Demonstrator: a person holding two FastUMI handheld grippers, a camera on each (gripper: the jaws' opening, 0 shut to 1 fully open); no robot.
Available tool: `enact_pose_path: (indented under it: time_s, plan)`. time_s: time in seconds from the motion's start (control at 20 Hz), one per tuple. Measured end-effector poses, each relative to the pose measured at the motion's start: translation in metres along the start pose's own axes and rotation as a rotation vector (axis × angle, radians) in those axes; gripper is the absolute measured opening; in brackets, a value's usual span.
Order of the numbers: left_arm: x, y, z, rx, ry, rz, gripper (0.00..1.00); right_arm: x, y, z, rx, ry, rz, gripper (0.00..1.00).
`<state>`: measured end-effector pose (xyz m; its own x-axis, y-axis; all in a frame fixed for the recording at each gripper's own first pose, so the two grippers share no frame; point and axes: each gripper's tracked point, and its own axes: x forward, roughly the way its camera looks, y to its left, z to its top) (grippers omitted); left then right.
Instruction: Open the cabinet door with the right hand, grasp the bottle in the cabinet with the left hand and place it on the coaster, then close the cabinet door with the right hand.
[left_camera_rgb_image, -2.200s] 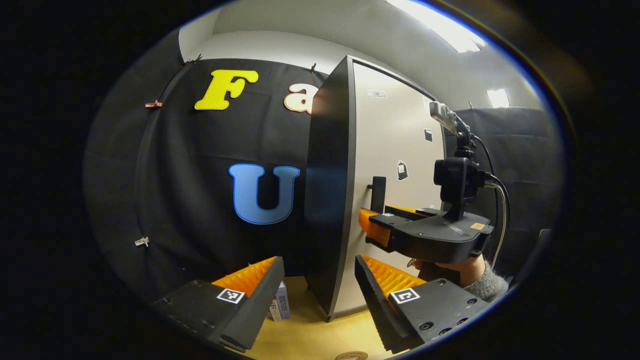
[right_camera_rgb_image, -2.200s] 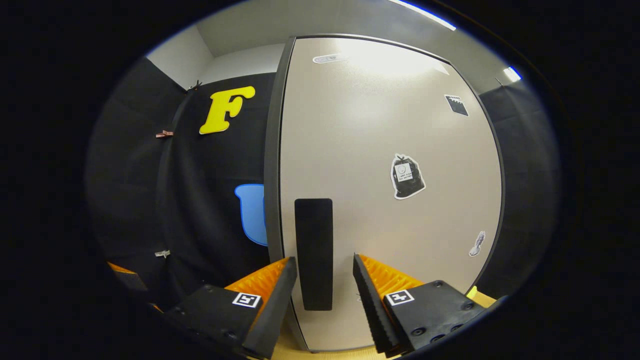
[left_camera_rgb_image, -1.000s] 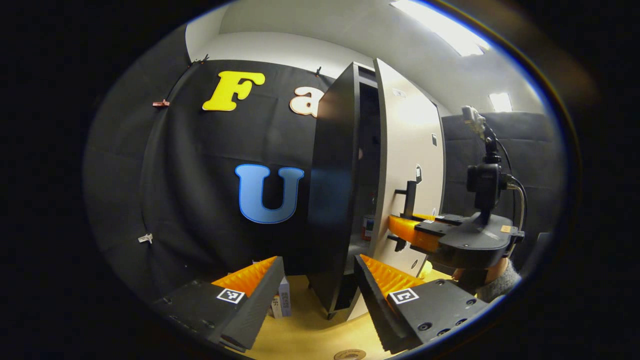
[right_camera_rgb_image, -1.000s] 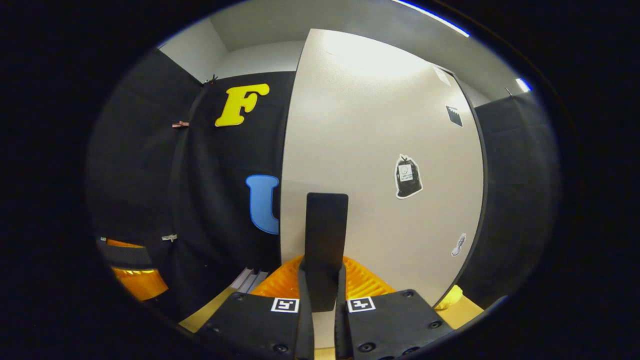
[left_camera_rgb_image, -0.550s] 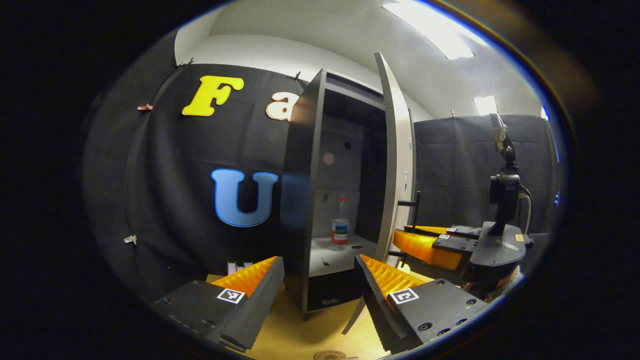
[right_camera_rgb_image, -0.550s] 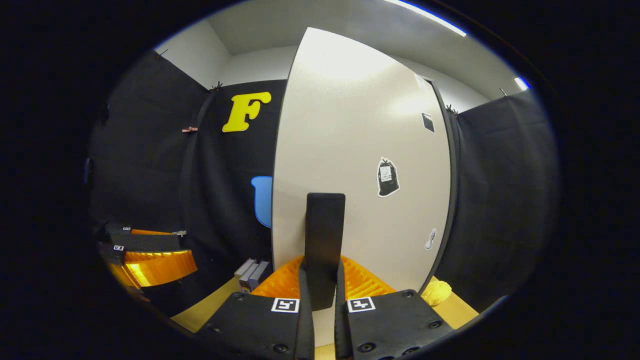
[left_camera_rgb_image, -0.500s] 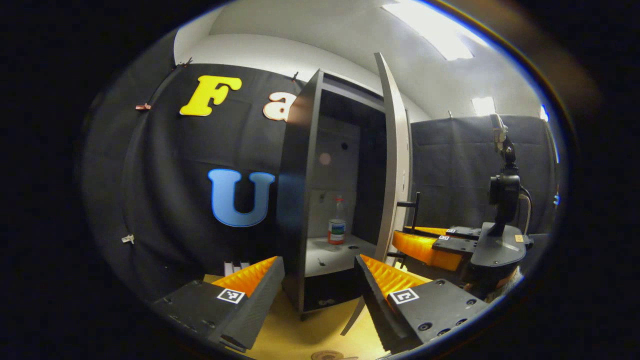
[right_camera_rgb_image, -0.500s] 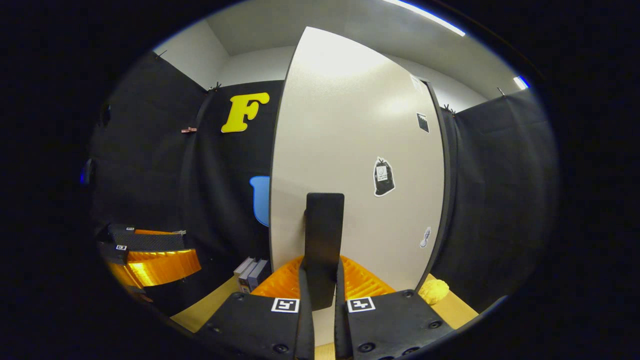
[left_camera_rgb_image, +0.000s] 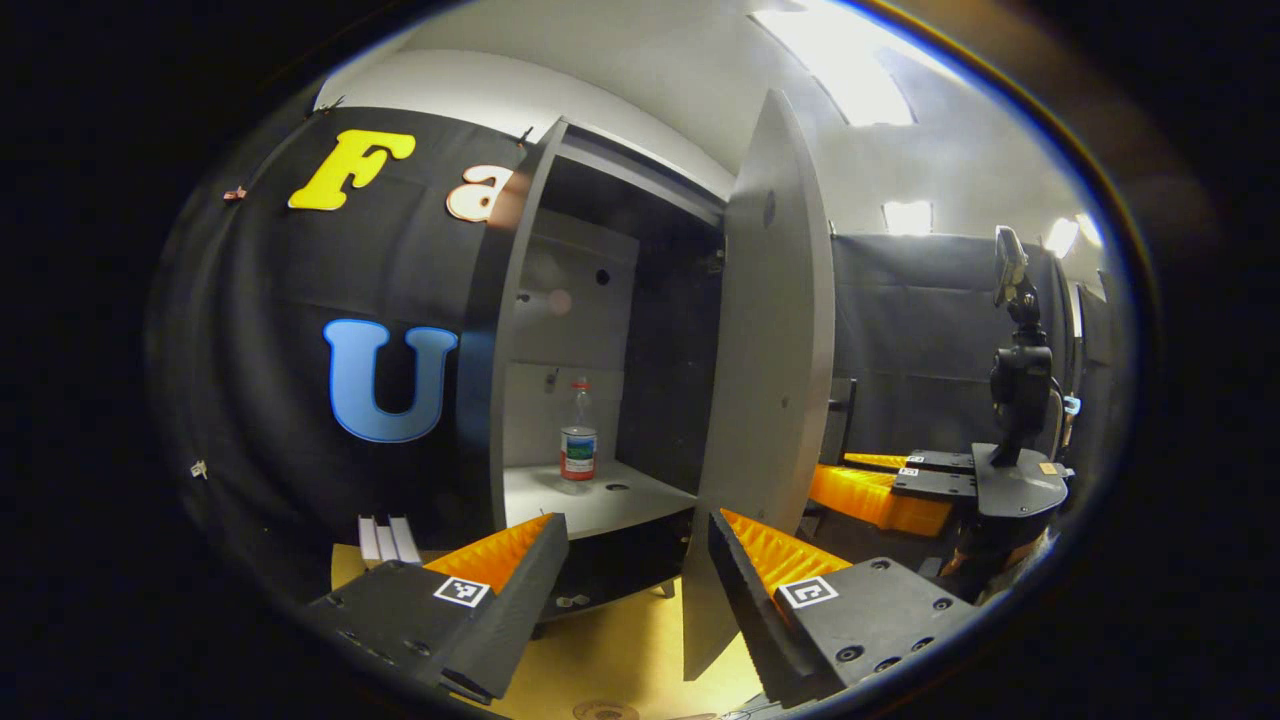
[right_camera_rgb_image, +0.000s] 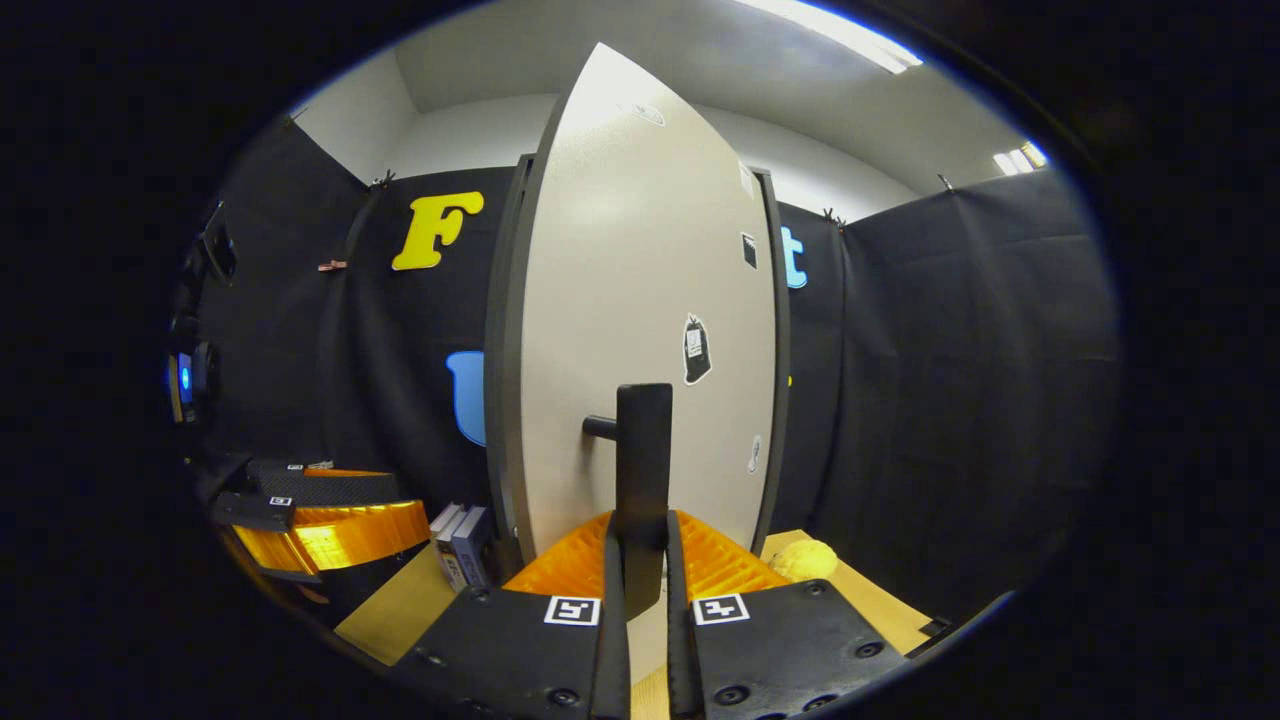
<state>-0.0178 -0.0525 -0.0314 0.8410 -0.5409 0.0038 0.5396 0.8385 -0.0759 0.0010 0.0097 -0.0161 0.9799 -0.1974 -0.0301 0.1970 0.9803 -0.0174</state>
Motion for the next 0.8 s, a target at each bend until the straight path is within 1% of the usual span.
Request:
enact_pose_path:
  time_s: [0.05, 0.1, 0.2, 0.35, 0.6, 0.7, 0.8]
  plan:
    - [0.001, -0.007, -0.004, -0.004, 0.007, -0.018, 0.89, 0.0, -0.005, 0.002, -0.005, -0.005, -0.017, 0.19]
    - [0.003, -0.012, -0.006, -0.007, 0.012, -0.035, 0.89, -0.004, -0.009, -0.002, -0.004, -0.001, -0.034, 0.13]
    - [0.011, -0.02, -0.006, -0.006, 0.015, -0.058, 0.89, -0.008, -0.021, -0.001, -0.006, 0.0, -0.05, 0.13]
    - [0.028, -0.034, -0.007, -0.003, 0.013, -0.07, 0.89, -0.014, -0.035, -0.002, -0.012, 0.0, -0.052, 0.13]
    - [0.057, -0.062, -0.009, -0.008, 0.017, -0.07, 0.89, -0.021, -0.071, -0.002, 0.024, 0.004, -0.053, 0.12]
    - [0.073, -0.071, -0.005, -0.008, 0.008, -0.06, 0.89, -0.021, -0.087, -0.001, -0.004, 0.002, -0.07, 0.12]
    - [0.089, -0.084, -0.005, -0.014, 0.002, -0.054, 0.89, -0.025, -0.105, 0.011, -0.031, -0.029, -0.073, 0.11]
